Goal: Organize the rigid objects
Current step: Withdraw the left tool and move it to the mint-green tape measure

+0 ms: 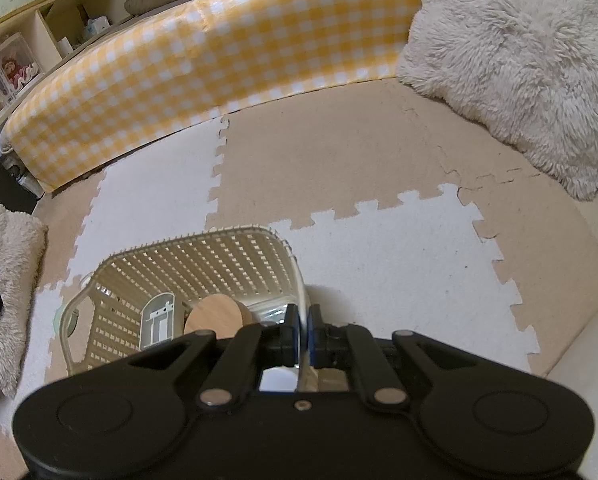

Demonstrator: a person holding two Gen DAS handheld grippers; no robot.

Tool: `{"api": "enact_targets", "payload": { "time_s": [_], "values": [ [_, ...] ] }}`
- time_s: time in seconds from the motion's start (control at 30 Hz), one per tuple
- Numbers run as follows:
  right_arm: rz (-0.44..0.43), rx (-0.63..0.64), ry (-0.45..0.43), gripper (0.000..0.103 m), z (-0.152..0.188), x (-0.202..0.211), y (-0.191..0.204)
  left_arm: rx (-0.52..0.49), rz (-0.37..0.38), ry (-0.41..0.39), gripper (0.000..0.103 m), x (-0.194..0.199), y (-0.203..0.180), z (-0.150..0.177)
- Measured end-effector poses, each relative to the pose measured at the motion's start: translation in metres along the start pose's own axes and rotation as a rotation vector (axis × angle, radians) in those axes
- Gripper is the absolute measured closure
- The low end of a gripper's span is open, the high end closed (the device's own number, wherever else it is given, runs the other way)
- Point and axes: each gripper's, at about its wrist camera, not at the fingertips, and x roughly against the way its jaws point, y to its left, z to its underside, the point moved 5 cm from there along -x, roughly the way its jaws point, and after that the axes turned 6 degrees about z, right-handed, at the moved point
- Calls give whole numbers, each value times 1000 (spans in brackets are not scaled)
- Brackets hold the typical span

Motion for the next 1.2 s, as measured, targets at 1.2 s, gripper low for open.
{"api": "enact_targets", "payload": {
  "time_s": [1.2],
  "values": [
    [65, 143, -57, 96, 5, 2, 11, 386, -507, -20, 0, -19, 184, 81]
  ]
}}
